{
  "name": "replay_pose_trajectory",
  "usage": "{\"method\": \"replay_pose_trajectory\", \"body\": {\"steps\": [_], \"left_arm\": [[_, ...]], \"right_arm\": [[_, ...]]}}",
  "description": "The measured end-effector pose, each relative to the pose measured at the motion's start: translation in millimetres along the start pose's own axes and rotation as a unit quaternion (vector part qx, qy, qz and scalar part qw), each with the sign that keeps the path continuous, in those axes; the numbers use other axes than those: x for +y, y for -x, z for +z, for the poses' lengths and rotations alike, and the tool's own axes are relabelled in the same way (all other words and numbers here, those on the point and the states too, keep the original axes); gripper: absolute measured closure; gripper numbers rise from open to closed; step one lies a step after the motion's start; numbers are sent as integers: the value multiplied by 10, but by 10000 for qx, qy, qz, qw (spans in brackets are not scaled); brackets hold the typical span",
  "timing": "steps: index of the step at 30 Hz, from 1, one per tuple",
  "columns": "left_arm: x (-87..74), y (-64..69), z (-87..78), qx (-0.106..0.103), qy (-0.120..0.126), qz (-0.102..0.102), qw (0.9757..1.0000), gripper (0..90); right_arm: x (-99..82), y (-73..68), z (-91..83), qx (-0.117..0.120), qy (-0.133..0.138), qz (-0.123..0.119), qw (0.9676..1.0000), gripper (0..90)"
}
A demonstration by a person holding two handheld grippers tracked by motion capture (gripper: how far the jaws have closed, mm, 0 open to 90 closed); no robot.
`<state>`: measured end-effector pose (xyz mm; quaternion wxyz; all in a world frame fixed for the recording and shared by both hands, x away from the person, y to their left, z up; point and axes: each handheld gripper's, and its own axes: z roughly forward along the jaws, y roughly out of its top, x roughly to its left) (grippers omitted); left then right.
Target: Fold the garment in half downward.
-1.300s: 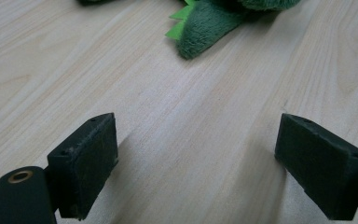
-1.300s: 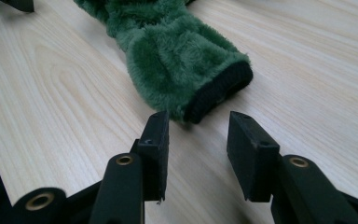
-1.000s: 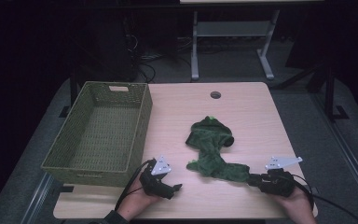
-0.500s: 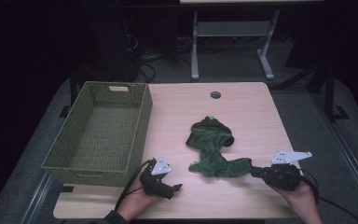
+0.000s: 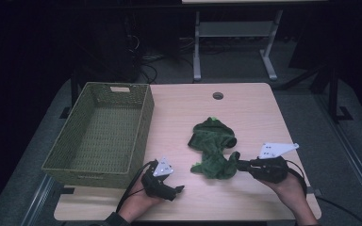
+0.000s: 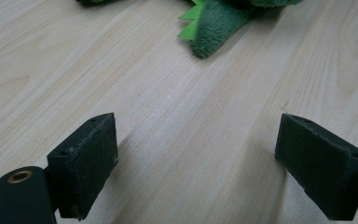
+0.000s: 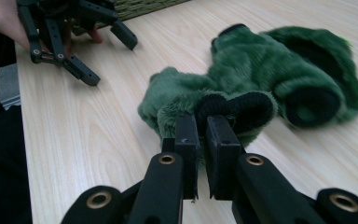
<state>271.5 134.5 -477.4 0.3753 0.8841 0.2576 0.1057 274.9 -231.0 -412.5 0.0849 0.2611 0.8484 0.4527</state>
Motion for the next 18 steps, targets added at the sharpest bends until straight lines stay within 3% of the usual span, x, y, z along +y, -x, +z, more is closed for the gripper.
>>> {"method": "replay_pose_trajectory", "body": {"steps": [10,15,18], "left_arm": [[1,-2,0,6,2,11,10000,123],[0,1,1,-3,2,-7,10000,123],[0,-1,0,7,1,12,10000,123]], "right_arm": [[239,-57,382,417,-105,-268,9987,805],[299,-63,424,377,31,-261,9989,707],[357,-21,418,300,150,-104,9994,766]]}}
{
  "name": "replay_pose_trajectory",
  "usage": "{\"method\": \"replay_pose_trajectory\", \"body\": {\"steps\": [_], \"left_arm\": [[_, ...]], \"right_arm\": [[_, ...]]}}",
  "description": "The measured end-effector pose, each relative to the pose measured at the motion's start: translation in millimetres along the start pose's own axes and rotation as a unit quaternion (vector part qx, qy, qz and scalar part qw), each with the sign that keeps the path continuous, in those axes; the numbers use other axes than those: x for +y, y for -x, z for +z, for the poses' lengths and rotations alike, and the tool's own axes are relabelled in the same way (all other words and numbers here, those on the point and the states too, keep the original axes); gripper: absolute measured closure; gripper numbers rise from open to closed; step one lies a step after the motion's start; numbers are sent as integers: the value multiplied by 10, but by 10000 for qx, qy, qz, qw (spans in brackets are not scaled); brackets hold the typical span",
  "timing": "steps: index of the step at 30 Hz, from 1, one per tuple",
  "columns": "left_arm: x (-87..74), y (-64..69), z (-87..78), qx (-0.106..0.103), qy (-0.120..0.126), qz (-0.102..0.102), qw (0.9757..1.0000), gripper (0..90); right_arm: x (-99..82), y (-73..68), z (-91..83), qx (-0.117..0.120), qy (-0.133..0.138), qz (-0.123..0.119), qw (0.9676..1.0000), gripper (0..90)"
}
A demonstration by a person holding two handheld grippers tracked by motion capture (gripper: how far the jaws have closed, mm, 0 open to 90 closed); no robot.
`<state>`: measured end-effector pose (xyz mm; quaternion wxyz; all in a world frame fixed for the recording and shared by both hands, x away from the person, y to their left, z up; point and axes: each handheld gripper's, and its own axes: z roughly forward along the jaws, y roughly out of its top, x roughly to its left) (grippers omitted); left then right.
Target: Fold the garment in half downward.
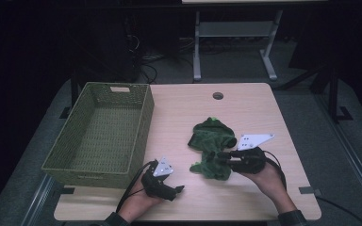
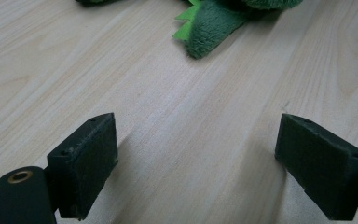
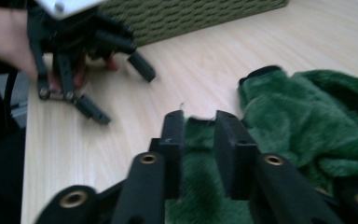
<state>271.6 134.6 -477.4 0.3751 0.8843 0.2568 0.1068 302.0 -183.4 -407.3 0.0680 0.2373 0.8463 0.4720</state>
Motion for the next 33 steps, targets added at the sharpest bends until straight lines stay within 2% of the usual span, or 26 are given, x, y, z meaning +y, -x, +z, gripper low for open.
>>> {"method": "replay_pose_trajectory", "body": {"steps": [1,2,4,6,8,10,11,12,18,22,27,28,29,33], "left_arm": [[0,-2,0,3,0,13,10000,123],[0,-1,0,0,-1,3,10000,123],[0,0,0,0,1,-1,10000,123],[0,-1,-1,-4,-6,8,10000,123],[0,-2,-2,-2,-15,18,10000,123],[0,-2,-2,-2,-14,16,10000,123],[1,-4,-3,4,-15,28,10000,124],[0,0,-2,-6,-14,4,10000,123],[0,1,-1,-4,-12,-1,10000,125],[3,2,3,7,-7,-19,10000,124],[11,-9,10,-10,-15,2,10000,124],[14,-12,11,-5,-23,11,10000,124],[17,-14,14,-1,-20,8,10000,126],[61,-29,16,7,-138,11,9999,142]], "right_arm": [[25,52,27,-114,-11,126,9999,819],[35,69,53,-124,-5,253,9996,819],[36,99,91,-161,-28,273,9995,850],[11,165,249,-111,-222,365,9990,883],[-3,175,306,-69,-320,378,9988,894],[-30,176,413,-41,-571,349,9977,897],[-64,171,500,-3,-789,327,9963,898],[-79,164,530,21,-872,340,9956,898],[-158,125,609,19,-1163,266,9929,900],[-178,131,612,43,-1221,383,9918,900],[-180,114,599,10,-1152,409,9925,899],[-177,115,583,-27,-1102,354,9933,888],[-159,119,544,-56,-1008,372,9942,837],[-132,136,466,-90,-870,416,9953,780]]}}
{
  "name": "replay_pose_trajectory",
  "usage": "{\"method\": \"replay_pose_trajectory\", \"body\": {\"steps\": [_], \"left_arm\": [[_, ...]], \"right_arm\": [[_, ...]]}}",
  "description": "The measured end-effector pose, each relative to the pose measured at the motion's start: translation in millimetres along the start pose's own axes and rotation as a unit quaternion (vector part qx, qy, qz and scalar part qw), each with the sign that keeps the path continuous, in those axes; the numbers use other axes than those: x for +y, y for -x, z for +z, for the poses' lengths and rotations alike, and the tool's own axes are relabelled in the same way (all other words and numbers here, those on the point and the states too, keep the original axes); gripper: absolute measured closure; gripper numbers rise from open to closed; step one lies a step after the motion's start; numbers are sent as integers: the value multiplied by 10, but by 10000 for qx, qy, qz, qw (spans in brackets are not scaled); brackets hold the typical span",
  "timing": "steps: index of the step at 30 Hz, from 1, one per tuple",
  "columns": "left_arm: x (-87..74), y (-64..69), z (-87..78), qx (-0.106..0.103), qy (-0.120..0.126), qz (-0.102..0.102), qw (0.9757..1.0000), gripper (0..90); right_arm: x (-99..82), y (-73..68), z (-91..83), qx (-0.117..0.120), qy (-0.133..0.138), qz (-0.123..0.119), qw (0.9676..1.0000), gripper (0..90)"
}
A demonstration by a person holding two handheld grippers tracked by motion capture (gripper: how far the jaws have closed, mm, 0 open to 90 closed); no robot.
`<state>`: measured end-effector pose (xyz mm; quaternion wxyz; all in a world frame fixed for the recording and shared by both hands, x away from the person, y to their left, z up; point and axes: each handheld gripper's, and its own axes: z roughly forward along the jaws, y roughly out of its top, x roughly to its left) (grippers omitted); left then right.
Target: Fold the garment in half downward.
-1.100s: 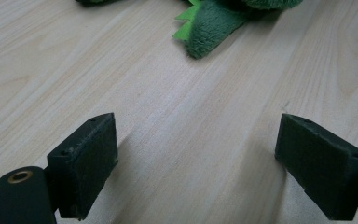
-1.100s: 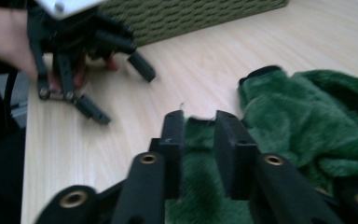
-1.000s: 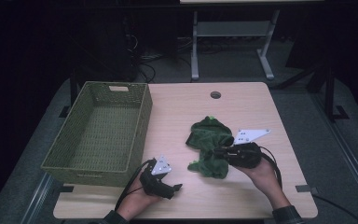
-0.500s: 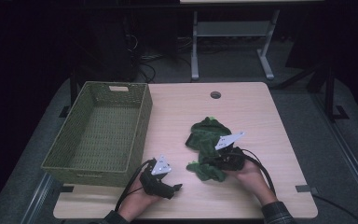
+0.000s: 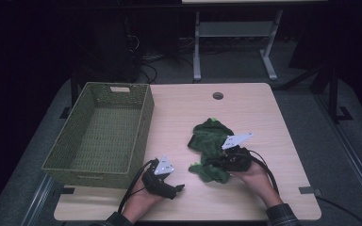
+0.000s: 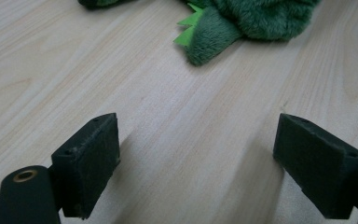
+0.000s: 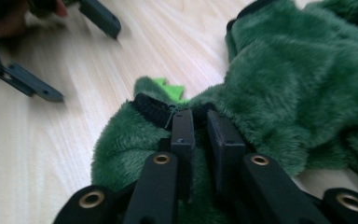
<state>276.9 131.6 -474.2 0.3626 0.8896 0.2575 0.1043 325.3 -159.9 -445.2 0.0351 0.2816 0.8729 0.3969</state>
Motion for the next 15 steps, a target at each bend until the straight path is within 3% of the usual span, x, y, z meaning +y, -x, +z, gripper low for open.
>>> {"method": "replay_pose_trajectory", "body": {"steps": [7,15], "left_arm": [[145,-17,-1,-185,74,67,9998,193],[447,-100,-41,-446,188,155,9987,239]], "right_arm": [[43,25,-158,-171,167,56,9997,665],[135,107,-308,-322,322,37,9990,646]]}}
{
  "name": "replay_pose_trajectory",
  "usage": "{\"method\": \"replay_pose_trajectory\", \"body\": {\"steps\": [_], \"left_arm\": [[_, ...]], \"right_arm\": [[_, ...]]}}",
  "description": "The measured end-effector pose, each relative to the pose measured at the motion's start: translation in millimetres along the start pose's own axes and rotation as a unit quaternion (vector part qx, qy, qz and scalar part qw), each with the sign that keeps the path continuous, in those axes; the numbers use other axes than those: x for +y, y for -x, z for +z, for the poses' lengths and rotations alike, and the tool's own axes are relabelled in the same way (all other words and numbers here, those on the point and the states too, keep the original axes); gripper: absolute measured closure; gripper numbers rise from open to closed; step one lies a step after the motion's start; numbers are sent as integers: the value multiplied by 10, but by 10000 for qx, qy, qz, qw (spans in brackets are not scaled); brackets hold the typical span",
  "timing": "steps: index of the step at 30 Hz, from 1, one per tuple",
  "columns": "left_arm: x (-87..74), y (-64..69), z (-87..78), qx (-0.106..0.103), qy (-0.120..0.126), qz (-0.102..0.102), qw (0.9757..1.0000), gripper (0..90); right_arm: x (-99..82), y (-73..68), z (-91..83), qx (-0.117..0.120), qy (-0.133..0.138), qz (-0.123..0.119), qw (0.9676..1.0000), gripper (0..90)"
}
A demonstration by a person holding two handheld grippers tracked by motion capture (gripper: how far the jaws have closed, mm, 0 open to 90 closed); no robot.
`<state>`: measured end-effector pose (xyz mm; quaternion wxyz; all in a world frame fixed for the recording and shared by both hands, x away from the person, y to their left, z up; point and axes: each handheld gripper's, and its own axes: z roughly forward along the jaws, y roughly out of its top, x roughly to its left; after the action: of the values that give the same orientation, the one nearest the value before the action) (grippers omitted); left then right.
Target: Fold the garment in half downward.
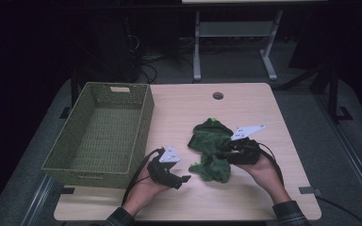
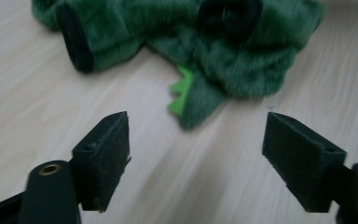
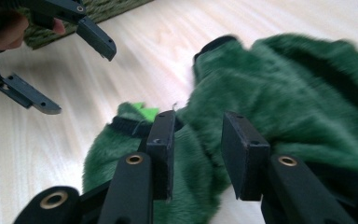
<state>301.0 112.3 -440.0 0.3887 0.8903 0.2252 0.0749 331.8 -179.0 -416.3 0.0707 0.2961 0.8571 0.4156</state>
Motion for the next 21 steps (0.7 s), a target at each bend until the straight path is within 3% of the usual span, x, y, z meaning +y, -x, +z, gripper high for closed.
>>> {"method": "replay_pose_trajectory", "body": {"steps": [5,12,17,21], "left_arm": [[244,-85,-9,-72,105,30,9999,312],[527,-300,26,100,212,-76,9997,398],[691,-511,175,212,186,-70,9996,457],[802,-682,328,252,165,-182,9994,479]], "right_arm": [[86,93,-86,-75,93,45,9999,642],[180,257,-157,-137,222,113,9996,635],[250,425,-150,-247,275,189,9991,635],[309,580,-98,-379,225,252,9987,618]]}}
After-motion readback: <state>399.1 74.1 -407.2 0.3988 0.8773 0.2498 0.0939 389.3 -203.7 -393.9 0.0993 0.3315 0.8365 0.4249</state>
